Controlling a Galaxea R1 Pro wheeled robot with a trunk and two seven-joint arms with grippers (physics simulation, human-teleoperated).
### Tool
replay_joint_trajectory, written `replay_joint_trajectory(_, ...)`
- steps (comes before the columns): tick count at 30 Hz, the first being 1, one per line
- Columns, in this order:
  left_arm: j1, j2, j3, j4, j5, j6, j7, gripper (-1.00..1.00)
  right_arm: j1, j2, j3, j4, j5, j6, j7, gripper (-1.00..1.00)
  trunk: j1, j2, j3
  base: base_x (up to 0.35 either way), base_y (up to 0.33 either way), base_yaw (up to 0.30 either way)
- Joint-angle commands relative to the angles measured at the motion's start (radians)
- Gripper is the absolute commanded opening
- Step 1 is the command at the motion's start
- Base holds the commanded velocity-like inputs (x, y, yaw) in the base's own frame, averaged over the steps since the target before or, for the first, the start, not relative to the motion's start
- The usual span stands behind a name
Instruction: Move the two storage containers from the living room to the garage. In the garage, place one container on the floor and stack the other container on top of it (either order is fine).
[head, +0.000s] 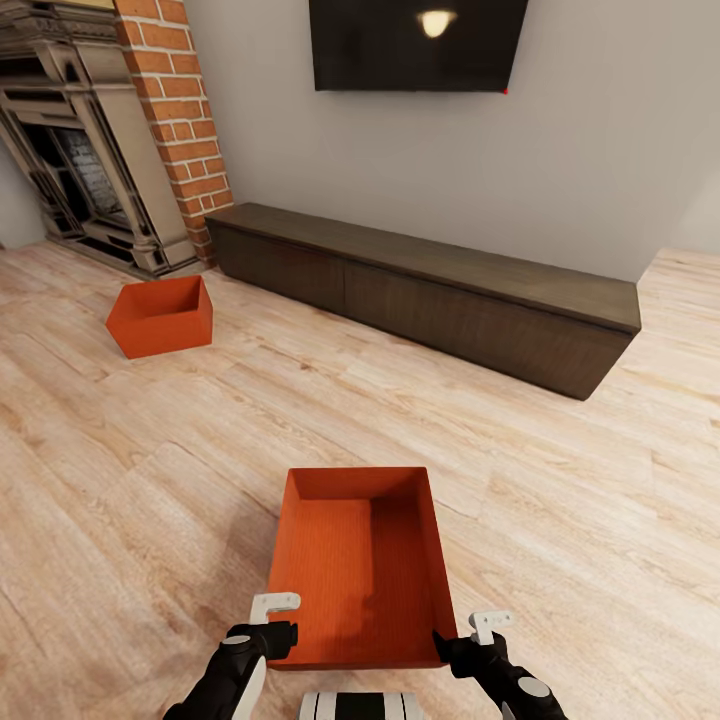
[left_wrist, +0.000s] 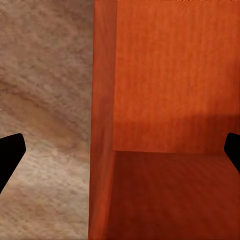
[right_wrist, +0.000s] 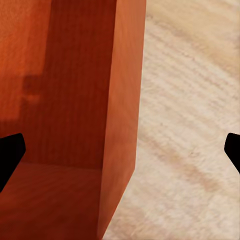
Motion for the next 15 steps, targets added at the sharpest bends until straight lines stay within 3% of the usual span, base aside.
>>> replay_joint_trajectory(1,0.000,0.000,0.000,-0.002,0.000,0.005,0.003,1.00,0.000,-0.001,0.004,-0.002,-0.006,0.005,0.000,1.00,0.000,0.000,-0.001,0.000,0.000,0.000)
replay_joint_trajectory(15,0.000,0.000,0.000,-0.002,-0.001,0.008,0.003,1.00,0.000,-0.001,0.005,-0.013,-0.001,0.006,0.000,1.00,0.000,0.000,-0.001,0.000,0.000,0.000)
